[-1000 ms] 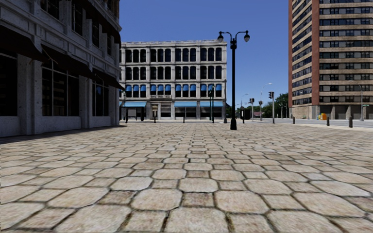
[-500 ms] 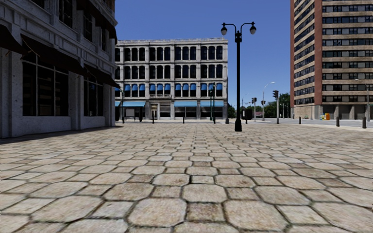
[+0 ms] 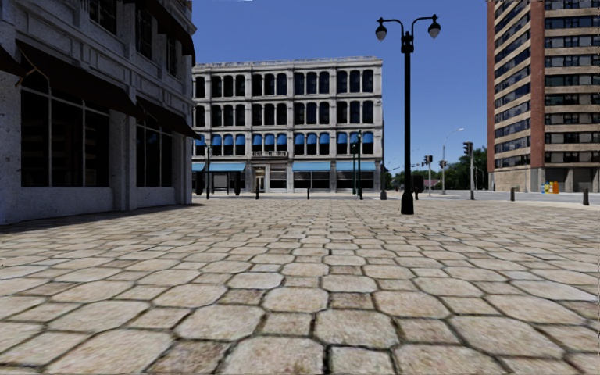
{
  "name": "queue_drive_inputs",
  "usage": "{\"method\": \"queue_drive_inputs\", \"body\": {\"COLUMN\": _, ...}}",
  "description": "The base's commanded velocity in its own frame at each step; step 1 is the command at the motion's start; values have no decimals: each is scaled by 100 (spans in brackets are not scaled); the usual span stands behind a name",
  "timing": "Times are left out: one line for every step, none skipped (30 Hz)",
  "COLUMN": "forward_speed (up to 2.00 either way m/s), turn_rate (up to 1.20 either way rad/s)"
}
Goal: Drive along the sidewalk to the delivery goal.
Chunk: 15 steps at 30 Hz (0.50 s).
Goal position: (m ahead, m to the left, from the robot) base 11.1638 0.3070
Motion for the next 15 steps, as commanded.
{"method": "queue_drive_inputs", "body": {"forward_speed": 200, "turn_rate": 0}}
{"method": "queue_drive_inputs", "body": {"forward_speed": 200, "turn_rate": 0}}
{"method": "queue_drive_inputs", "body": {"forward_speed": 200, "turn_rate": 0}}
{"method": "queue_drive_inputs", "body": {"forward_speed": 200, "turn_rate": 0}}
{"method": "queue_drive_inputs", "body": {"forward_speed": 200, "turn_rate": 0}}
{"method": "queue_drive_inputs", "body": {"forward_speed": 200, "turn_rate": 0}}
{"method": "queue_drive_inputs", "body": {"forward_speed": 200, "turn_rate": 0}}
{"method": "queue_drive_inputs", "body": {"forward_speed": 200, "turn_rate": 0}}
{"method": "queue_drive_inputs", "body": {"forward_speed": 200, "turn_rate": 0}}
{"method": "queue_drive_inputs", "body": {"forward_speed": 200, "turn_rate": 0}}
{"method": "queue_drive_inputs", "body": {"forward_speed": 200, "turn_rate": 0}}
{"method": "queue_drive_inputs", "body": {"forward_speed": 200, "turn_rate": 0}}
{"method": "queue_drive_inputs", "body": {"forward_speed": 200, "turn_rate": 0}}
{"method": "queue_drive_inputs", "body": {"forward_speed": 200, "turn_rate": 0}}
{"method": "queue_drive_inputs", "body": {"forward_speed": 200, "turn_rate": 0}}
